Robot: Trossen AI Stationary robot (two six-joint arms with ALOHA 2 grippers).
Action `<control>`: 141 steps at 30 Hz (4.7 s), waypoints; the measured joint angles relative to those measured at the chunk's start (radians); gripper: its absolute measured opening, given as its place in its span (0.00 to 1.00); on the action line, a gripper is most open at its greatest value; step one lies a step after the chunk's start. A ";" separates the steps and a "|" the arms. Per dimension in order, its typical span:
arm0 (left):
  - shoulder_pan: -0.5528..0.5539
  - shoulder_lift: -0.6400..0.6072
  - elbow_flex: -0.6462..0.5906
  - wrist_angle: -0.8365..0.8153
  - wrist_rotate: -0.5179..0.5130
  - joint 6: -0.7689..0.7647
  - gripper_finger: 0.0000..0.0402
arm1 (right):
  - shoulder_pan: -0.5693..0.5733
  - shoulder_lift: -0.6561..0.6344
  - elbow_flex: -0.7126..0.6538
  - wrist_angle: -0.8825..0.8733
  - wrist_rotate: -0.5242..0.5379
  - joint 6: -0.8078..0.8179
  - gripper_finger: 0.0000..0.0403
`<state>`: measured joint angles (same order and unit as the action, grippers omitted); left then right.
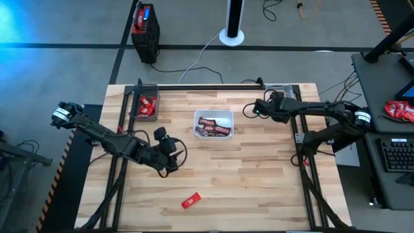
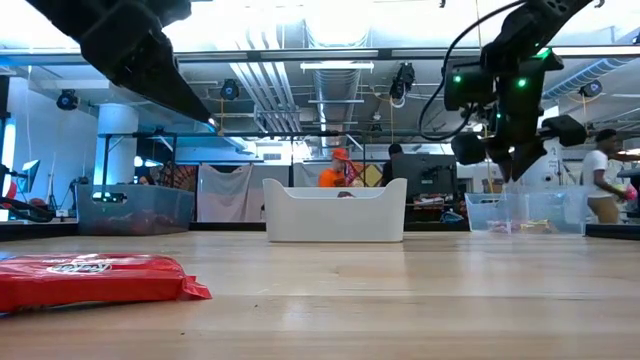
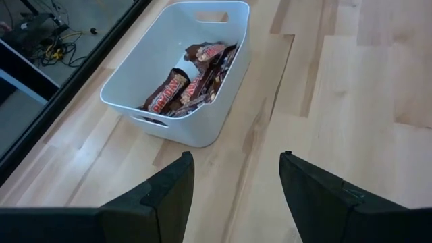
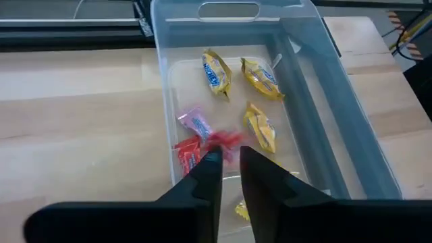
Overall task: Sort candy by brand, put in halloween buckets
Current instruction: Put the red candy into the transparent bin, then put the red chocolate bar into the black bin
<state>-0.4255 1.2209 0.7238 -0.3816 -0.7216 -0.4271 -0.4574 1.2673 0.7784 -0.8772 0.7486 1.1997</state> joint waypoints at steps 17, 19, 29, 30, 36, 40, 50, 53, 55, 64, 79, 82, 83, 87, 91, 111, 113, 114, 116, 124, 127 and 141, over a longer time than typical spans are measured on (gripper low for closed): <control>-0.061 0.103 -0.008 0.130 0.697 -0.065 0.50 | 0.213 -0.003 0.000 0.101 -0.077 -0.069 0.42; -0.093 0.161 -0.007 0.212 0.685 -0.133 0.50 | 0.261 -0.003 0.000 0.128 -0.076 -0.067 0.44; -0.210 0.396 0.062 0.476 0.607 -0.177 0.50 | 0.422 -0.003 0.000 0.188 -0.016 -0.040 0.51; -0.210 0.420 0.069 0.472 0.606 -0.189 0.50 | 0.434 -0.003 0.000 0.187 -0.016 -0.040 0.51; -0.209 0.542 0.140 0.478 0.555 -0.258 0.50 | 0.482 -0.003 0.000 0.188 -0.016 -0.034 0.53; -0.209 0.588 0.161 0.508 0.576 -0.266 0.50 | 0.484 -0.002 0.000 0.188 -0.002 -0.030 0.53; -0.206 0.578 0.105 0.539 0.548 -0.311 0.47 | 0.484 -0.002 0.000 0.188 0.021 -0.037 0.53; -0.198 0.574 0.095 0.525 0.523 -0.284 0.46 | 0.484 -0.002 0.000 0.188 0.022 -0.041 0.53; -0.186 0.557 0.086 0.483 0.517 -0.273 0.45 | 0.484 -0.002 0.000 0.188 0.022 -0.046 0.53; -0.181 0.450 0.084 0.245 0.391 -0.269 0.44 | 0.484 -0.002 0.000 0.188 0.022 -0.048 0.53; -0.224 0.542 0.082 0.394 0.349 -0.284 0.44 | 0.484 -0.002 0.000 0.204 0.013 -0.051 0.53; -0.226 0.571 0.082 0.417 0.342 -0.289 0.44 | 0.484 -0.002 0.000 0.204 0.011 -0.052 0.53; -0.226 0.573 0.082 0.418 0.339 -0.291 0.44 | 0.484 -0.002 0.000 0.204 0.011 -0.052 0.53; -0.226 0.582 0.082 0.418 0.319 -0.295 0.41 | 0.484 -0.002 0.000 0.204 0.011 -0.052 0.53; -0.229 0.583 0.081 0.415 0.312 -0.275 0.33 | 0.484 -0.002 0.000 0.204 0.011 -0.052 0.53; 0.110 0.006 0.063 -0.155 0.114 -0.047 0.04 | 0.484 -0.001 0.000 0.206 0.010 -0.059 0.53; 0.209 -0.088 0.063 -0.222 0.101 -0.009 0.04 | 0.484 -0.001 -0.001 0.206 0.011 -0.059 0.53; 0.265 -0.129 0.059 -0.259 0.095 0.001 0.04 | 0.484 -0.001 -0.001 0.206 0.011 -0.059 0.53; 0.392 -0.202 0.047 -0.330 0.089 0.007 0.04 | 0.484 -0.001 -0.001 0.207 0.011 -0.059 0.53; 0.973 -0.288 -0.009 -0.320 0.121 0.094 0.04 | 0.484 -0.001 -0.001 0.215 0.020 -0.058 0.53; 1.105 -0.270 -0.023 -0.279 0.207 0.151 0.04 | 0.484 -0.001 -0.001 0.214 0.021 -0.058 0.53; 1.226 -0.161 -0.026 -0.248 0.136 0.148 0.38 | 0.484 -0.001 -0.001 0.214 0.011 -0.083 0.53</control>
<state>0.8005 1.0599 0.6975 -0.6300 -0.5858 -0.2787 0.0261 1.2659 0.7776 -0.6636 0.7599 1.1167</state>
